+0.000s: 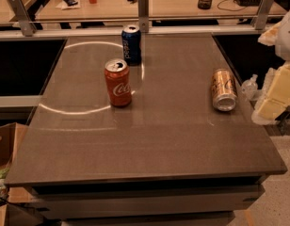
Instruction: Place orange can upright
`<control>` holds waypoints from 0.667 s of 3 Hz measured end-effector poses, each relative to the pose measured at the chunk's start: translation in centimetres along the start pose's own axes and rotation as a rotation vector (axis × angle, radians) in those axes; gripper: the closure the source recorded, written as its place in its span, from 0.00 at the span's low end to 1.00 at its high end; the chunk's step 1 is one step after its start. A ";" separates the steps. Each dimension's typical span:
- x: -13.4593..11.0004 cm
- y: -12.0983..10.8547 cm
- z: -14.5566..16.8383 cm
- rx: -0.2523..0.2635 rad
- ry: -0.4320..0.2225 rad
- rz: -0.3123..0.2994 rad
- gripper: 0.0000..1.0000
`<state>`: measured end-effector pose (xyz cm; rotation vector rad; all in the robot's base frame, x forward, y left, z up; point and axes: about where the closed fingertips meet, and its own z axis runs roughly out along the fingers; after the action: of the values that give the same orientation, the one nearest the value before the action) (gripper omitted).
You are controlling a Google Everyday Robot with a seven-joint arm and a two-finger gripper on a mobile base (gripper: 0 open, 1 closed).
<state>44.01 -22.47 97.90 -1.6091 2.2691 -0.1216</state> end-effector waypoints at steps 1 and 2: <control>2.6 -1.4 -0.2 0.097 0.030 0.172 0.00; 5.7 -3.0 -0.5 0.188 0.057 0.379 0.00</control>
Offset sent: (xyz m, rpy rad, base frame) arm 0.0102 -0.1123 -0.0039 0.0795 -0.1518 -0.7795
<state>44.85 -28.84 97.83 -1.0750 2.4769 -0.2769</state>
